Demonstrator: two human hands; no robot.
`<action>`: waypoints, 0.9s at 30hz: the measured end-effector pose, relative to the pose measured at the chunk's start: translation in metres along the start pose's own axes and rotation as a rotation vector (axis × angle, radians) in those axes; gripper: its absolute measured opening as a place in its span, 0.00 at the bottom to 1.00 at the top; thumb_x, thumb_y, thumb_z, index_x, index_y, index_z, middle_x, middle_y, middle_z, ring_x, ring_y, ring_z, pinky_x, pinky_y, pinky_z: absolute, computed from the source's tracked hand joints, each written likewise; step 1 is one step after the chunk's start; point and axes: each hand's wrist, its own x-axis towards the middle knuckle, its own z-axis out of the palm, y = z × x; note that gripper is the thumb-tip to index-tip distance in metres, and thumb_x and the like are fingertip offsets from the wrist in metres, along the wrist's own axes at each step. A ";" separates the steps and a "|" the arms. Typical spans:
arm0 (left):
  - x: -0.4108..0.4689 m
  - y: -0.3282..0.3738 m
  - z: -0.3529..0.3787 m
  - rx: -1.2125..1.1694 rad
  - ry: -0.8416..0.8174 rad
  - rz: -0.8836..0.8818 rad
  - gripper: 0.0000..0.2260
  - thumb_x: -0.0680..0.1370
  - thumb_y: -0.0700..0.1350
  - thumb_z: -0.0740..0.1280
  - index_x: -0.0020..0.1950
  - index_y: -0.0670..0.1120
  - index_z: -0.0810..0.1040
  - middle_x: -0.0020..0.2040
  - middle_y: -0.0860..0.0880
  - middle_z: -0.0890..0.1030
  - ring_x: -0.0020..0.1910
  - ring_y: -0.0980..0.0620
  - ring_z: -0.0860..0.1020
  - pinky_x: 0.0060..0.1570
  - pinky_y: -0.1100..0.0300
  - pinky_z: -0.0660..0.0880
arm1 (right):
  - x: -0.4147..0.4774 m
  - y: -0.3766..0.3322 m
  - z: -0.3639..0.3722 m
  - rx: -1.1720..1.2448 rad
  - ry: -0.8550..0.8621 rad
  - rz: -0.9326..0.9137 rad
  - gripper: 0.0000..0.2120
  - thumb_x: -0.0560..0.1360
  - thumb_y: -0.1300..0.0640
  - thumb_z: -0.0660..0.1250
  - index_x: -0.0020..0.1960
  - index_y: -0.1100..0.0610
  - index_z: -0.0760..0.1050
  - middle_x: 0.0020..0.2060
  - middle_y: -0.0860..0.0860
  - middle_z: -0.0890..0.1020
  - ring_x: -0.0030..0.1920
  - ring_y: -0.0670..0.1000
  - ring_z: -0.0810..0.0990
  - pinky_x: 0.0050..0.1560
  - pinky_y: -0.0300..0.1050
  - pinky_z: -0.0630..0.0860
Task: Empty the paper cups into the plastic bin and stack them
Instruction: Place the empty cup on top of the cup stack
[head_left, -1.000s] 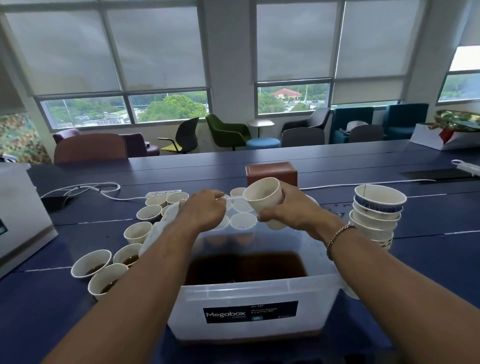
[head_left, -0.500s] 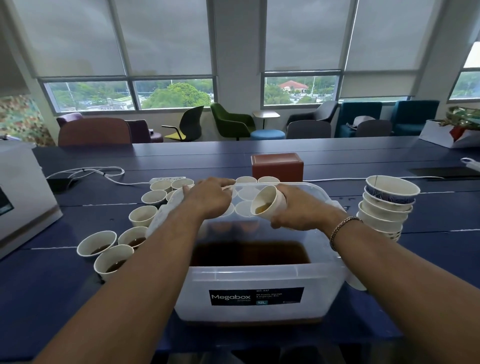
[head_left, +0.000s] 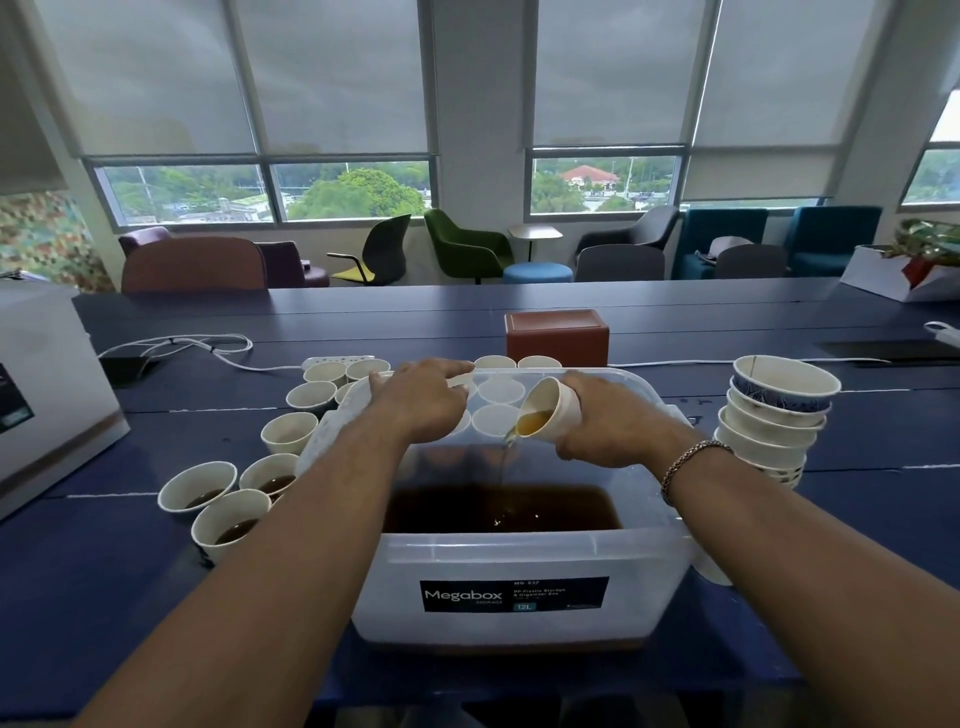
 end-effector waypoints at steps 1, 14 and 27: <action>0.000 0.000 0.000 0.001 -0.001 0.002 0.18 0.83 0.50 0.60 0.73 0.60 0.69 0.76 0.53 0.66 0.76 0.46 0.62 0.74 0.33 0.50 | 0.000 0.000 -0.001 -0.009 0.028 0.002 0.29 0.65 0.53 0.77 0.62 0.52 0.70 0.54 0.49 0.80 0.51 0.50 0.77 0.51 0.46 0.74; 0.002 -0.003 0.003 0.036 -0.027 0.031 0.20 0.84 0.48 0.58 0.76 0.60 0.65 0.79 0.53 0.61 0.79 0.47 0.55 0.72 0.32 0.41 | 0.000 0.000 -0.005 -0.068 0.254 0.014 0.30 0.66 0.51 0.77 0.62 0.51 0.66 0.53 0.51 0.76 0.52 0.51 0.73 0.51 0.54 0.78; -0.001 -0.002 0.002 0.058 -0.038 0.035 0.21 0.84 0.50 0.58 0.76 0.60 0.63 0.79 0.53 0.59 0.79 0.47 0.54 0.73 0.32 0.41 | -0.001 0.001 -0.006 -0.095 0.307 0.020 0.32 0.67 0.51 0.76 0.65 0.51 0.64 0.57 0.51 0.73 0.55 0.50 0.69 0.54 0.53 0.76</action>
